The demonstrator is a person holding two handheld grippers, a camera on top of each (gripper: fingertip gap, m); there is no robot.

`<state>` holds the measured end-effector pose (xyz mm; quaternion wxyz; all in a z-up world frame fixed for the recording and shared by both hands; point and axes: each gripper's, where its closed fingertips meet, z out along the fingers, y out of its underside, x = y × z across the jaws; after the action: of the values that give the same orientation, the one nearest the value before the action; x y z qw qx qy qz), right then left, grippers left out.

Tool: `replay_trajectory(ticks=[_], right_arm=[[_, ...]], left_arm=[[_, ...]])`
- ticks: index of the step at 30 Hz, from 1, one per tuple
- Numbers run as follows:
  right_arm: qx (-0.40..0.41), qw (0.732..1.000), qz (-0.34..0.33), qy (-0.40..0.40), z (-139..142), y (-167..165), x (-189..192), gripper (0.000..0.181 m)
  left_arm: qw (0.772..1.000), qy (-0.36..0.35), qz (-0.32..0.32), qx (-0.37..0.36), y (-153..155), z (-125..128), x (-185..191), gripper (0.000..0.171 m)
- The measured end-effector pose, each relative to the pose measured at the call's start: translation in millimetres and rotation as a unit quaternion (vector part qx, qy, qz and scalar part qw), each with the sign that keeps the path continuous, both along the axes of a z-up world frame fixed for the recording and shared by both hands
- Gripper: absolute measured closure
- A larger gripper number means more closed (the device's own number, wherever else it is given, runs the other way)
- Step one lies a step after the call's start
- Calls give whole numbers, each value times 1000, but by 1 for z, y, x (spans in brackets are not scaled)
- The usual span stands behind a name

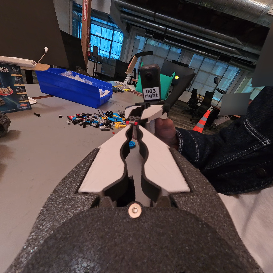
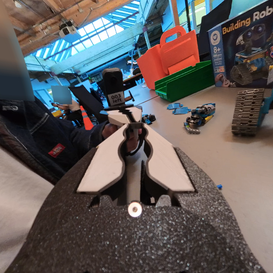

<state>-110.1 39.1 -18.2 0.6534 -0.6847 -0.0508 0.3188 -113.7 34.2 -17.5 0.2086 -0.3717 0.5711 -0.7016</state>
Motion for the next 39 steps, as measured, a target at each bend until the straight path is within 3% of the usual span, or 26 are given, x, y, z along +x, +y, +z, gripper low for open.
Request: replay_trajectory(ticks=[11,23,39], right_arm=[[3,998,-14,-56,-5,-2,-2,169],[-12,991,-55,-118,-15,2,4,169],[-5,994,-55,-93,-12,3,3,169]], left_arm=[[1000,-1,0,17,-3,-4,-1,170],[993,-4,63,98,0,-17,7,171],[984,-39,122,125,4,-7,7,171]])
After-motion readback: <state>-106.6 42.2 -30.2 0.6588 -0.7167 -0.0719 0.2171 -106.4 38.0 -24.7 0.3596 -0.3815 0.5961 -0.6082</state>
